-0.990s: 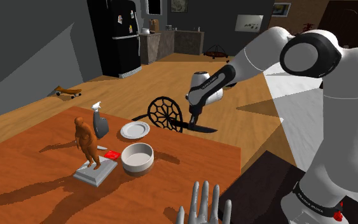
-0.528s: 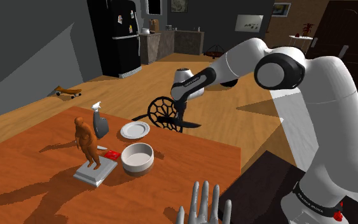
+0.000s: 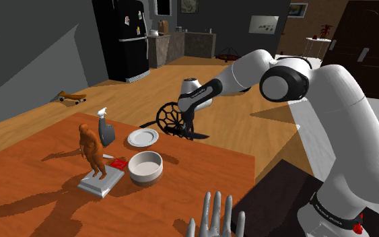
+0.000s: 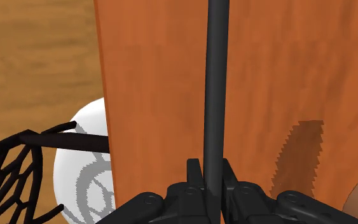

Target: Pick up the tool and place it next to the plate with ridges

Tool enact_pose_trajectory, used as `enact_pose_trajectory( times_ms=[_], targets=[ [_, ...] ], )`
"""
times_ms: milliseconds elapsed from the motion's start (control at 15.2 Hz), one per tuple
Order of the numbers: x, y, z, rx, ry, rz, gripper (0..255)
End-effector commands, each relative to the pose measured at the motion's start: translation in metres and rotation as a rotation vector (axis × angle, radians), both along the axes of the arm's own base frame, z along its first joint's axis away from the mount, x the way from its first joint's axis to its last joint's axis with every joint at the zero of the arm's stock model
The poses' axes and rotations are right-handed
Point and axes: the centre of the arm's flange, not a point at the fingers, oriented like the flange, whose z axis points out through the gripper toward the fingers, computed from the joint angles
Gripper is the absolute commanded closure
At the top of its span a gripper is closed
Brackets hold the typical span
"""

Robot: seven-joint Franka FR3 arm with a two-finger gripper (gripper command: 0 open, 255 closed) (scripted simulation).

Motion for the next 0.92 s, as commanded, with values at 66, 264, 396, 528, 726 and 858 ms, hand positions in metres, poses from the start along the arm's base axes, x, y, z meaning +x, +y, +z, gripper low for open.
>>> enact_pose_trajectory(
  times_ms=[66, 264, 396, 528, 726, 858],
  targets=[
    [0.001, 0.001, -0.016, 0.000, -0.001, 0.000, 255],
    [0.001, 0.001, -0.032, 0.000, -0.001, 0.000, 255],
    [0.001, 0.001, -0.042, 0.000, -0.001, 0.000, 255],
    [0.001, 0.001, -0.053, 0.000, -0.001, 0.000, 255],
    [0.001, 0.001, -0.069, 0.000, -0.001, 0.000, 255],
    [0.001, 0.001, -0.078, 0.000, -0.001, 0.000, 255]
  ],
)
